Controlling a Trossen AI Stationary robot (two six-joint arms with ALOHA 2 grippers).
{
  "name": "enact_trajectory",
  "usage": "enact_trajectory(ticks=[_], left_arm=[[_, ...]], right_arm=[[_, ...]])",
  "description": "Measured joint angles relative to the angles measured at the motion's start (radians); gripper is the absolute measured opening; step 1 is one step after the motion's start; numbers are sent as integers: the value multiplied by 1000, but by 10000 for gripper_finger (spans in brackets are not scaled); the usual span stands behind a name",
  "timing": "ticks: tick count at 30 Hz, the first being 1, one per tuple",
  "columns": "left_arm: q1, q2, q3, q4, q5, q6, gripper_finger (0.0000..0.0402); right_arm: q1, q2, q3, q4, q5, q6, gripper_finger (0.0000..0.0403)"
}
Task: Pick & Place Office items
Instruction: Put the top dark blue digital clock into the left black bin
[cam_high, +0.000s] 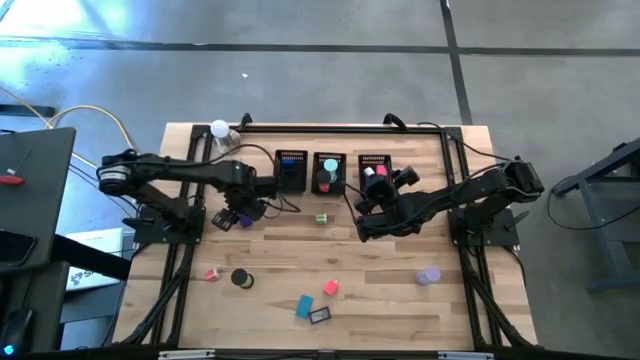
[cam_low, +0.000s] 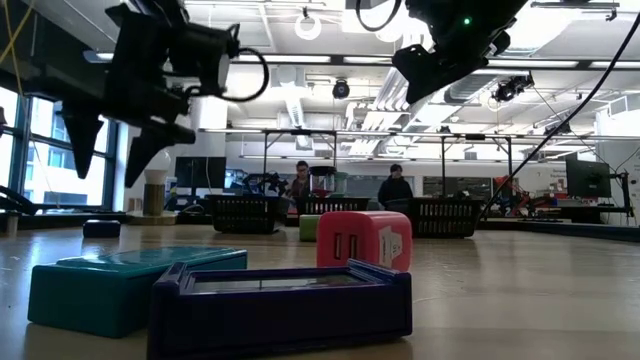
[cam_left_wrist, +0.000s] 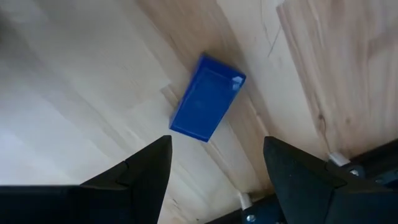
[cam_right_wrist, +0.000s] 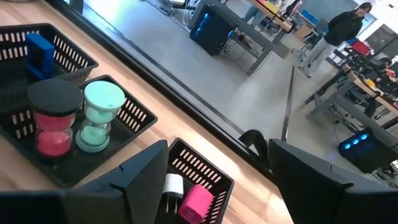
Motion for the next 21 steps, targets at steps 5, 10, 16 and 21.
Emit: enact_trajectory(ticks=[5,10,16,21], left_arm=[[-10,22,-21,67,0,3,246],[-55,22,-37,108,-5,52,246],[-108,22,-65,141,-32,129,246],[-117,22,-98,194,-33,137,246]], right_arm=[[0,0,0,0,-3,-6,265],[0,0,0,0,-3,-7,265],[0,0,0,0,-3,-7,265],[0,0,0,2,-3,-7,265]])
